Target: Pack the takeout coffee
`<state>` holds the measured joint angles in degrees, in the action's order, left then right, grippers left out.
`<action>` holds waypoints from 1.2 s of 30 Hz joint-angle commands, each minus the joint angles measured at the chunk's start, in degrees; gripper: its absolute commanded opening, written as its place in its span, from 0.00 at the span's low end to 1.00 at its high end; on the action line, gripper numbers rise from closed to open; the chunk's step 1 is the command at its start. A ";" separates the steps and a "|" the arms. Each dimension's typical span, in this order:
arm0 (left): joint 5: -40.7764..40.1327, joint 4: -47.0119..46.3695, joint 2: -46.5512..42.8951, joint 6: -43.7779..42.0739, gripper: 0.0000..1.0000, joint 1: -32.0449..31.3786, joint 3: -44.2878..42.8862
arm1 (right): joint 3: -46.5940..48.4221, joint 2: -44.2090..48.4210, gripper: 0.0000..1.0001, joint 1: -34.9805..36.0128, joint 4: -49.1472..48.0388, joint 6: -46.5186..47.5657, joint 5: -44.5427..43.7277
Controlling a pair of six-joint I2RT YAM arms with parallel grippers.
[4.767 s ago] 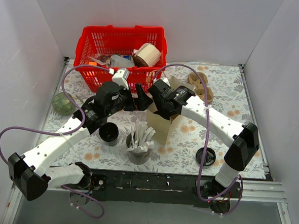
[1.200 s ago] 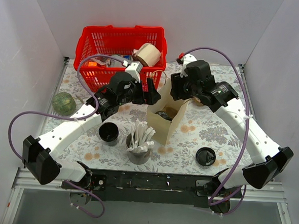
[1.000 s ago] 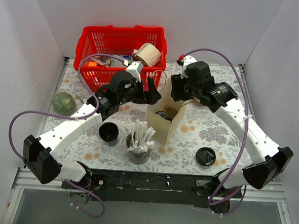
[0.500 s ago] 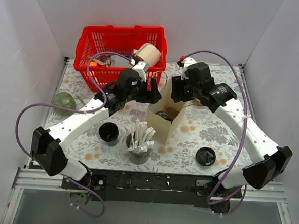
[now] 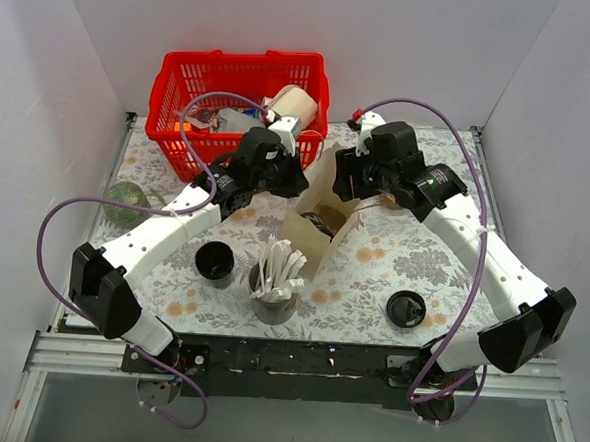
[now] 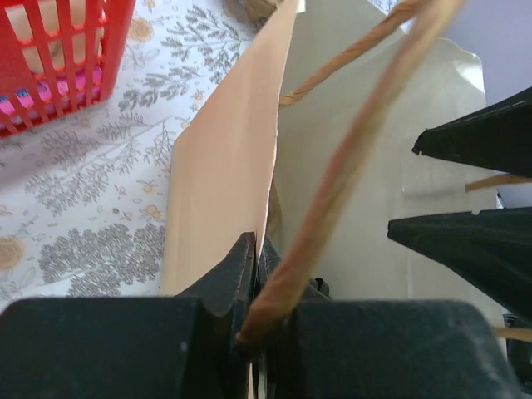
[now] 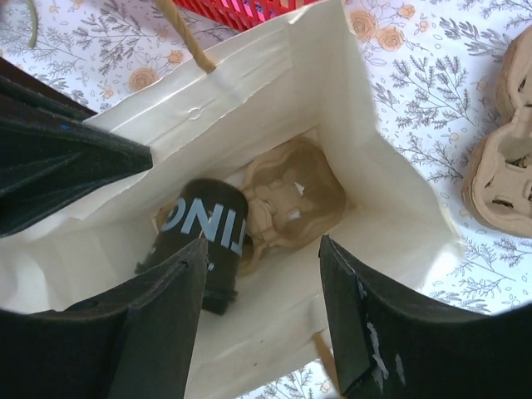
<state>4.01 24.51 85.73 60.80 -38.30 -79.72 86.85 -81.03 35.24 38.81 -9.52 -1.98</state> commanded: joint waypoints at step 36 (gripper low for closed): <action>-19.74 -12.65 -3.55 5.83 0.00 -17.33 2.90 | -20.32 -2.02 0.81 0.26 -2.44 -20.80 -3.47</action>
<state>-14.61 17.63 84.86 65.98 -54.33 -77.28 67.24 -80.55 34.94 30.46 -28.56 -7.03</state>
